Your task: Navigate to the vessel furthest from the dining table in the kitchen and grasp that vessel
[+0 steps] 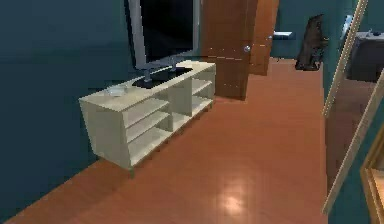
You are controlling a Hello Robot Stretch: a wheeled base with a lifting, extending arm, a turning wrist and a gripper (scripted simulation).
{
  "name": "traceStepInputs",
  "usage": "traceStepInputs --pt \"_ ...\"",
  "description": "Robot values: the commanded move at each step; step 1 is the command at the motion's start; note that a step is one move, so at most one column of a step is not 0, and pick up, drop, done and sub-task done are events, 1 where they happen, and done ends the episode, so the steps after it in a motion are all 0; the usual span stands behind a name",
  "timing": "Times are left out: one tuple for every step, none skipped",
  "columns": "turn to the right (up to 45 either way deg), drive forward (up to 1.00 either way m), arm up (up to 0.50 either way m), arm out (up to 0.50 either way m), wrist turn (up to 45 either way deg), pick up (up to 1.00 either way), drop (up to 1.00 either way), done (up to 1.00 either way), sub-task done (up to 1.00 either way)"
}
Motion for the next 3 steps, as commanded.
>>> traceStepInputs --pt "-18.0 0.0 0.0 0.0 0.0 0.0 0.0 0.0 0.0" --pt "0.0 0.4 0.0 0.0 0.0 0.0 0.0 0.0 0.0" --pt "45.0 0.0 0.0 0.0 0.0 0.0 0.0 0.0 0.0"
